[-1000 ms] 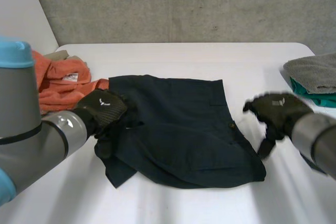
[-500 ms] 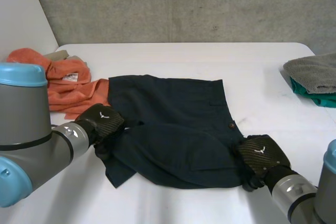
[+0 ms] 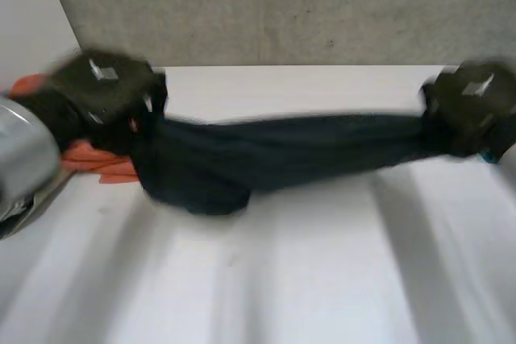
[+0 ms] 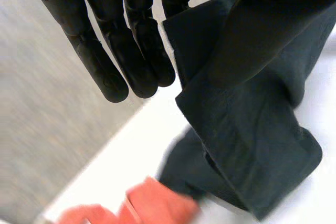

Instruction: Fold the laundry.

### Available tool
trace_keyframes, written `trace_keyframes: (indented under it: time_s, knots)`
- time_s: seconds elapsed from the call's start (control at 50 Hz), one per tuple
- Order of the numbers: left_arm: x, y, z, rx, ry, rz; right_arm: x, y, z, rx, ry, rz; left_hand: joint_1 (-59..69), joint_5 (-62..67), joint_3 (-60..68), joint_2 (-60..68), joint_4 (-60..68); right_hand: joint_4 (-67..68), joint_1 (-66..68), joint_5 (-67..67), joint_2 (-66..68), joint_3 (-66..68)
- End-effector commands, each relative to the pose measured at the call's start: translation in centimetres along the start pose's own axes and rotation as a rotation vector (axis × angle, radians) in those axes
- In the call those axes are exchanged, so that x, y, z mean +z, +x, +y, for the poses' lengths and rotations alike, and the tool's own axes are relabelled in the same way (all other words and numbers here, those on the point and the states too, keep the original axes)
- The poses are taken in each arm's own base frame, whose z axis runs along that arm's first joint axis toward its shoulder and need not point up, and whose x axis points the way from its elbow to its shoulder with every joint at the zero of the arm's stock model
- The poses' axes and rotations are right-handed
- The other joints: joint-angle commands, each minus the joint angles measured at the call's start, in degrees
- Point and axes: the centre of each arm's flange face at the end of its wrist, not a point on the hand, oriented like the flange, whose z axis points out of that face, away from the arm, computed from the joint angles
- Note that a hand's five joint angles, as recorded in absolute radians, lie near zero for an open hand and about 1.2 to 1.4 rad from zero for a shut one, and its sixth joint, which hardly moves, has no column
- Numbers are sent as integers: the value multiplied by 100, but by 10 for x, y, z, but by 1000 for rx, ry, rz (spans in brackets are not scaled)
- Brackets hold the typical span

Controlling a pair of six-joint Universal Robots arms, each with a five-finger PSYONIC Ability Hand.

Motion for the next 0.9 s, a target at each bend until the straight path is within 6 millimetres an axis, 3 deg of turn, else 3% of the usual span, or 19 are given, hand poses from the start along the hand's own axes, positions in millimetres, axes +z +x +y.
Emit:
trace_keyframes:
  time_s: [0.02, 0.08, 0.22, 0.3, 0.34, 0.4, 0.42, 0.44, 0.46, 0.48, 0.56, 0.68, 0.82, 0.9]
  knots:
    - [-21, -15, -49, -66, 141, -32, -7, 48, -64, 51, 63, 1, 1553, 1381, 1200, 1174, 1139, 1142, 1578, 1219, 1277, 1200]
    - [-2, -13, -45, -68, 102, -19, 17, 44, -60, 78, 38, -65, 1553, 1381, 1200, 1174, 1139, 1142, 1578, 1219, 1277, 1200]
    - [80, -12, -13, -59, -25, -46, 74, 22, -41, 75, -32, -113, 1553, 1381, 1200, 1174, 1139, 1142, 1578, 1219, 1277, 1200]
    - [118, -18, -17, -48, 41, -88, 109, 6, -26, 53, -50, -122, 1553, 1381, 1200, 1174, 1139, 1142, 1578, 1219, 1277, 1200]
    - [138, -26, -36, -46, 185, -111, 136, 3, -33, 38, 45, -71, 1553, 1381, 1200, 1174, 1139, 1142, 1578, 1219, 1277, 1200]
    - [149, -43, -69, -37, 395, -168, 161, 9, -53, 40, 198, 36, 1553, 1381, 1200, 1174, 1139, 1142, 1578, 1219, 1277, 1200]
    - [149, -62, -94, -32, 552, -245, 174, 20, -68, 60, 311, 136, 1553, 1381, 1200, 1174, 1139, 1142, 1578, 1219, 1277, 1200]
    - [147, -71, -106, -31, 617, -282, 178, 25, -78, 76, 376, 188, 1553, 1381, 1200, 1174, 1139, 1142, 1578, 1219, 1277, 1200]
    - [137, -87, -130, -40, 749, -351, 181, 32, -87, 95, 434, 241, 1553, 1381, 1200, 1174, 1139, 1142, 1578, 1219, 1277, 1200]
    - [132, -94, -140, -50, 806, -381, 180, 46, -107, 141, 548, 334, 1553, 1381, 1200, 1174, 1139, 1142, 1578, 1219, 1277, 1200]
    - [121, -110, -156, -121, 915, -451, 166, 66, -140, 224, 754, 456, 1553, 1381, 1200, 1174, 1139, 1142, 1578, 1219, 1277, 1200]
    - [135, -104, -135, -150, 820, -412, 158, 46, -146, 205, 771, 368, 1553, 1381, 1200, 1174, 1139, 1142, 1578, 1219, 1277, 1200]
    - [167, -99, -73, -177, 616, -378, 174, 18, -102, 196, 599, 276, 1553, 1381, 1200, 1174, 1139, 1142, 1578, 1219, 1277, 1200]
    - [184, -76, -23, -195, 455, -319, 184, -10, -66, 180, 498, 188, 1553, 1381, 1200, 1174, 1139, 1142, 1578, 1219, 1277, 1200]
